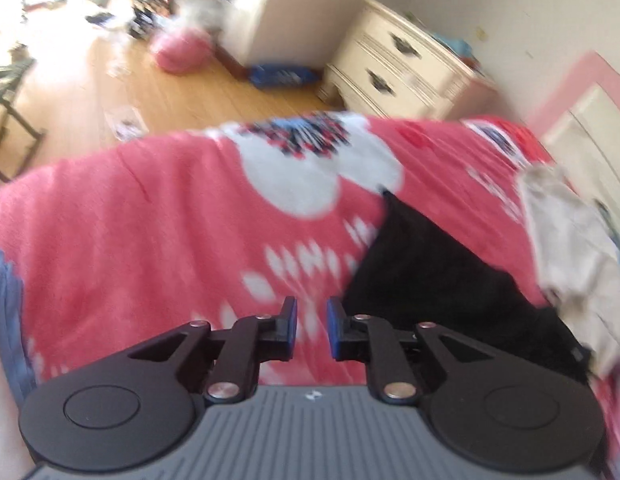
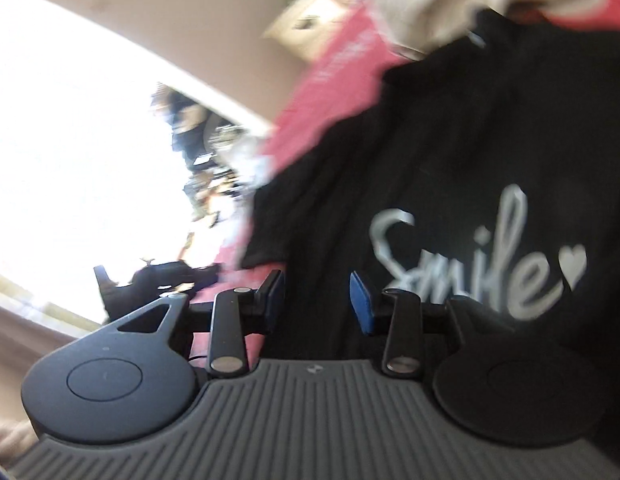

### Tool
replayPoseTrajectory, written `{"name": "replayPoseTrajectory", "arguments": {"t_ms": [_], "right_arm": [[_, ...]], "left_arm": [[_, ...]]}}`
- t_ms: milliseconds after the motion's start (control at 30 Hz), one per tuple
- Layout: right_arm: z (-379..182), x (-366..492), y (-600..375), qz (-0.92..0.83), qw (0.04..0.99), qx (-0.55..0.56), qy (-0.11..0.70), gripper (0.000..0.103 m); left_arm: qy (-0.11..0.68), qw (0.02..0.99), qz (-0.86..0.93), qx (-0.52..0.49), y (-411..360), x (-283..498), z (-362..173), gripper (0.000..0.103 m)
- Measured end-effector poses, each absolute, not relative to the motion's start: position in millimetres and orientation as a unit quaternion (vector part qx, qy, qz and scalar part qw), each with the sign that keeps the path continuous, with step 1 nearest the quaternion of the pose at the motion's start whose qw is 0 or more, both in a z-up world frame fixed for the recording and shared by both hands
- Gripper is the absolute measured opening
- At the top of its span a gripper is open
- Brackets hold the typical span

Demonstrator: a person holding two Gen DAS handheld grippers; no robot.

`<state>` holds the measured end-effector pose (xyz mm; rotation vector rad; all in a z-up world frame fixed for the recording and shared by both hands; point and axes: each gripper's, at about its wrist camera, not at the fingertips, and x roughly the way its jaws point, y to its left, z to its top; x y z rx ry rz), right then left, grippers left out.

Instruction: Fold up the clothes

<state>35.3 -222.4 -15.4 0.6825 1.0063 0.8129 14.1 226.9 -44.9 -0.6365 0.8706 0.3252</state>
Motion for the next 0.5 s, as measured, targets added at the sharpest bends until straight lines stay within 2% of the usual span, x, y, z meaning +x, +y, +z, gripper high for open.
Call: {"name": "replayPoseTrajectory", "arguments": {"t_ms": [133, 300, 400, 433, 500], "right_arm": [[0, 34, -235, 0.437, 0.71, 0.304, 0.461, 0.038], [-25, 22, -225, 0.417, 0.694, 0.313, 0.498, 0.04], [-38, 13, -218, 0.403, 0.689, 0.311, 0.516, 0.04], [-41, 10, -217, 0.397, 0.689, 0.31, 0.521, 0.04], [-45, 5, -219, 0.386, 0.694, 0.302, 0.528, 0.04]], "left_arm": [[0.489, 0.829, 0.006, -0.27, 191, 4, -50, 0.019], [0.523, 0.815, -0.053, -0.243, 152, 3, -75, 0.019], [0.523, 0.815, -0.04, -0.247, 146, 1, -82, 0.008], [0.522, 0.816, -0.034, -0.246, 147, -1, -82, 0.001], [0.518, 0.816, -0.014, -0.254, 151, -6, -83, 0.0]]}}
